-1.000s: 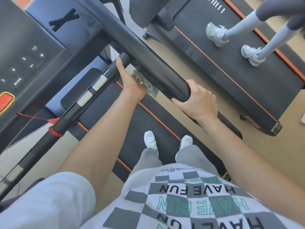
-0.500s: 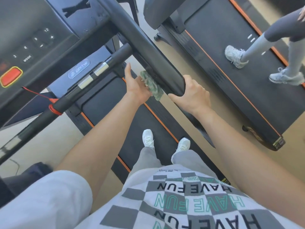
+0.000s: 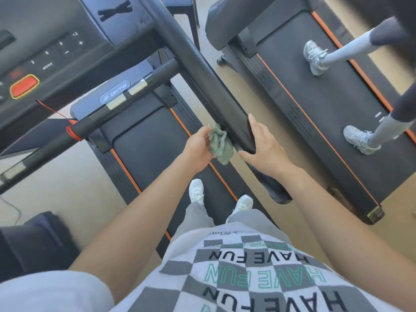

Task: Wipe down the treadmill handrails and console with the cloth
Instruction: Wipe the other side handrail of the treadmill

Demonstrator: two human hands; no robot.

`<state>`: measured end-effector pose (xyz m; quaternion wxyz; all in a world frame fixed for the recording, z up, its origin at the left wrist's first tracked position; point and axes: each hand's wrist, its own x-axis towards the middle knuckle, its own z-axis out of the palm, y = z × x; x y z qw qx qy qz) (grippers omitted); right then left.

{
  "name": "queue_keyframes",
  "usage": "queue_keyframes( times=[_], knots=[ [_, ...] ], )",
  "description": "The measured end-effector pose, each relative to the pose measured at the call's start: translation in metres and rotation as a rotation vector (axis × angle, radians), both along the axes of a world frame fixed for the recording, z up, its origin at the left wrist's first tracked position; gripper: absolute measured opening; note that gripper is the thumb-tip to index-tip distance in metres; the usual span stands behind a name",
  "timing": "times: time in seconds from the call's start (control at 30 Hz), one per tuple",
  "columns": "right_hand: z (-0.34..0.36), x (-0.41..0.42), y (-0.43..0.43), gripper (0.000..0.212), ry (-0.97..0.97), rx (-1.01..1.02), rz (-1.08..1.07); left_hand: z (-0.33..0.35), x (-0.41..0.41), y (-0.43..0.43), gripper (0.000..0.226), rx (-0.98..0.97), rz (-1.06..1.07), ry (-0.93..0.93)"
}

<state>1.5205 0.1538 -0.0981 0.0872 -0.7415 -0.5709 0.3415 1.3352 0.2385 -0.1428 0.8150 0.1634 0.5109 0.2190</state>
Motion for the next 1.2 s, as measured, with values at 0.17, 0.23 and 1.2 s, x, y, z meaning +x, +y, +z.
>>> queue_keyframes(
  times=[0.17, 0.23, 1.2],
  knots=[
    [0.010, 0.004, 0.000, 0.081, 0.267, 0.131, -0.177, 0.052, 0.001, -0.009, 0.029, 0.295, 0.084, 0.112],
    [0.016, 0.007, -0.002, 0.073, 0.336, 0.203, -0.283, 0.068, 0.012, -0.014, 0.024, 0.513, 0.143, 0.215],
    [-0.030, 0.064, -0.146, 0.029, 0.083, 0.585, -0.302, 0.026, 0.065, -0.146, 0.036, 1.586, -0.565, 0.819]
  ],
)
